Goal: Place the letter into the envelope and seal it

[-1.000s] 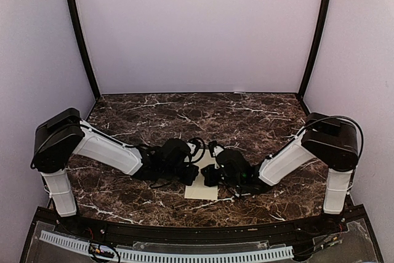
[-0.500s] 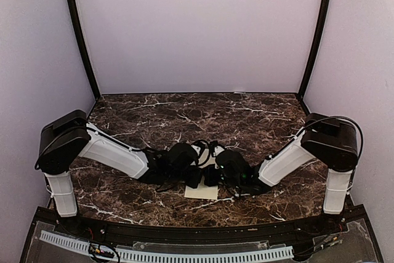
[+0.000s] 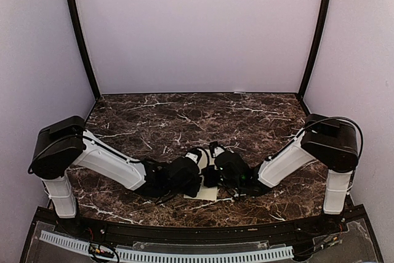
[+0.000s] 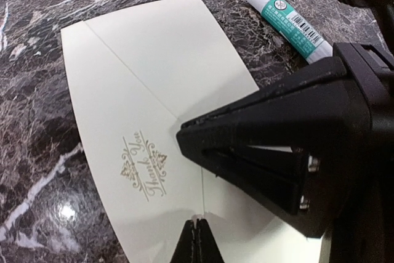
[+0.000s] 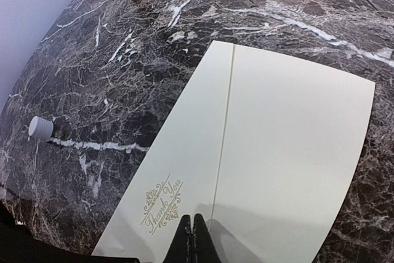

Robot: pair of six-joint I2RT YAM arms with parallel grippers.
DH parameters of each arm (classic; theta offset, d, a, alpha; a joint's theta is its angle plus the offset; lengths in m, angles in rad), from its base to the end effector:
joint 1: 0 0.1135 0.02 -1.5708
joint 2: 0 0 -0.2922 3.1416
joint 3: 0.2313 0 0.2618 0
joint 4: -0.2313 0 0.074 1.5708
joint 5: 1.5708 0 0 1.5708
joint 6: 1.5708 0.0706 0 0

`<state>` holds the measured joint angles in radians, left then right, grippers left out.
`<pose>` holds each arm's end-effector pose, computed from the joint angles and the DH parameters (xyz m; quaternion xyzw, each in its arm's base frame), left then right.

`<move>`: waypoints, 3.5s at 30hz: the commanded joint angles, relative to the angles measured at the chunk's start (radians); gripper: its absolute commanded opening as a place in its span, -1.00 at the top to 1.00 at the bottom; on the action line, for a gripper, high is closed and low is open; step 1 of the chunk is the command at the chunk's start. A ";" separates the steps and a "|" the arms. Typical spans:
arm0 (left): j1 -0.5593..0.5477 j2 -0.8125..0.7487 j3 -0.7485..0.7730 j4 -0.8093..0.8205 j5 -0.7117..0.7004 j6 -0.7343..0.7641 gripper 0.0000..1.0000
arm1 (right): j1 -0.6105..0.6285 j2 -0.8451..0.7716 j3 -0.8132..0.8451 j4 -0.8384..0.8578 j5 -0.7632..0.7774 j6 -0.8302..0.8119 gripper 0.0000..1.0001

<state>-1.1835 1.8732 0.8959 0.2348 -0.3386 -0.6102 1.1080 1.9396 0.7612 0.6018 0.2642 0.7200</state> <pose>0.1739 -0.3642 0.1197 0.1901 0.8847 -0.2137 0.3681 0.1939 0.3474 0.0960 -0.1063 0.8671 0.3037 0.3803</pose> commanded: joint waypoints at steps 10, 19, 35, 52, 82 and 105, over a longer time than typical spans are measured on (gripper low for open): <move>-0.071 -0.066 -0.139 -0.116 -0.026 -0.071 1.00 | 0.021 0.019 -0.036 -0.159 -0.003 0.011 1.00; -0.053 -0.033 -0.085 -0.195 -0.144 -0.065 1.00 | 0.040 -0.003 -0.042 -0.205 0.000 0.007 1.00; 0.088 -0.079 -0.143 -0.216 -0.200 -0.034 1.00 | 0.087 0.028 0.006 -0.211 -0.066 -0.009 1.00; 0.094 -0.204 -0.105 -0.085 0.032 0.045 1.00 | 0.087 0.007 0.072 -0.269 -0.026 -0.018 1.00; 0.090 -0.073 -0.166 0.014 0.022 0.021 1.00 | 0.004 -0.080 0.009 -0.375 0.033 -0.041 1.00; 0.090 -0.105 -0.198 0.042 0.027 0.065 1.00 | -0.050 -0.037 0.117 -0.260 -0.221 -0.164 1.00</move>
<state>-1.0931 1.7813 0.7307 0.3611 -0.3119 -0.5610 1.0782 1.8454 0.8528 0.3138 0.0826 0.5724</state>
